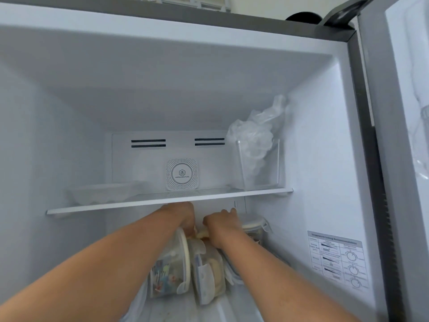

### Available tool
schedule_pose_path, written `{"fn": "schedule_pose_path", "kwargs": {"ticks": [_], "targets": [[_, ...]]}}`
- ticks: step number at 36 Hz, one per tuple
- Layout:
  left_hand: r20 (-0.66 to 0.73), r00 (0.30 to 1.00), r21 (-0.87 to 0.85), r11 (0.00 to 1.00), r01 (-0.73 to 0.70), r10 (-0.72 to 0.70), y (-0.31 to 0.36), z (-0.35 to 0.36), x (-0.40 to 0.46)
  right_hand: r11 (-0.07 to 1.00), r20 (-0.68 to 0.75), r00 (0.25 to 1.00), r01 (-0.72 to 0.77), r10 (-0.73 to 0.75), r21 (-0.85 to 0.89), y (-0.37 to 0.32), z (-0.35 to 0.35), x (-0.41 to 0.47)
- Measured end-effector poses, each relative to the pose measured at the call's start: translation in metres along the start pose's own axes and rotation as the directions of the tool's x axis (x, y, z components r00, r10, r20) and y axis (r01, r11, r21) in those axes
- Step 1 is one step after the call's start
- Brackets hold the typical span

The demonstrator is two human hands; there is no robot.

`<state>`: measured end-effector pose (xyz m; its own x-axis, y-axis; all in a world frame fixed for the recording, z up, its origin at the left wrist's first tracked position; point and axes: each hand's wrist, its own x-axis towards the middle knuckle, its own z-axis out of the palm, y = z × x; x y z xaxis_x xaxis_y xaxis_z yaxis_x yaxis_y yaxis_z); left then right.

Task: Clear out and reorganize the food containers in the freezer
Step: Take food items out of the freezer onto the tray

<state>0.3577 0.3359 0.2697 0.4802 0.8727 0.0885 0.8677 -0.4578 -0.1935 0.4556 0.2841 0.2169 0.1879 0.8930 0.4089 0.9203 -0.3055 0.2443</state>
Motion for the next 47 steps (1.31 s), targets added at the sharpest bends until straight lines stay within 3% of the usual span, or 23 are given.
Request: {"fn": "schedule_pose_path", "kwargs": {"ticks": [10, 16, 21, 24, 32, 39, 47], "targets": [[-0.118, 0.992, -0.210, 0.978, 0.020, -0.045, -0.006, 0.009, -0.003, 1.000, -0.104, 0.995, -0.003, 0.006, 0.025, -0.006, 0.000, -0.007], [-0.144, 0.979, -0.256, 0.951, -0.175, 0.141, -0.020, 0.007, -0.017, 0.981, -0.195, 0.980, 0.007, 0.032, 0.195, -0.011, 0.001, -0.015], [-0.261, 0.950, -0.516, 0.806, -0.289, 0.174, -0.033, 0.010, -0.035, 0.954, -0.296, 0.951, 0.001, 0.092, 0.299, -0.009, 0.002, -0.026], [-0.331, 0.932, -0.580, 0.747, -0.324, 0.147, -0.038, 0.013, -0.046, 0.938, -0.349, 0.928, 0.003, 0.126, 0.347, -0.011, 0.002, -0.035], [-0.457, 0.881, -0.570, 0.720, -0.395, 0.122, -0.043, 0.023, -0.079, 0.885, -0.359, 0.918, 0.019, 0.168, 0.464, -0.013, 0.002, -0.066], [-0.616, 0.759, -0.391, 0.754, -0.528, 0.212, -0.056, 0.035, -0.139, 0.735, -0.332, 0.931, 0.121, 0.148, 0.668, -0.020, -0.018, -0.107], [-0.713, 0.678, -0.377, 0.717, -0.586, 0.179, -0.100, 0.052, -0.239, 0.597, -0.393, 0.915, 0.266, 0.090, 0.756, -0.063, -0.045, -0.173]]}}
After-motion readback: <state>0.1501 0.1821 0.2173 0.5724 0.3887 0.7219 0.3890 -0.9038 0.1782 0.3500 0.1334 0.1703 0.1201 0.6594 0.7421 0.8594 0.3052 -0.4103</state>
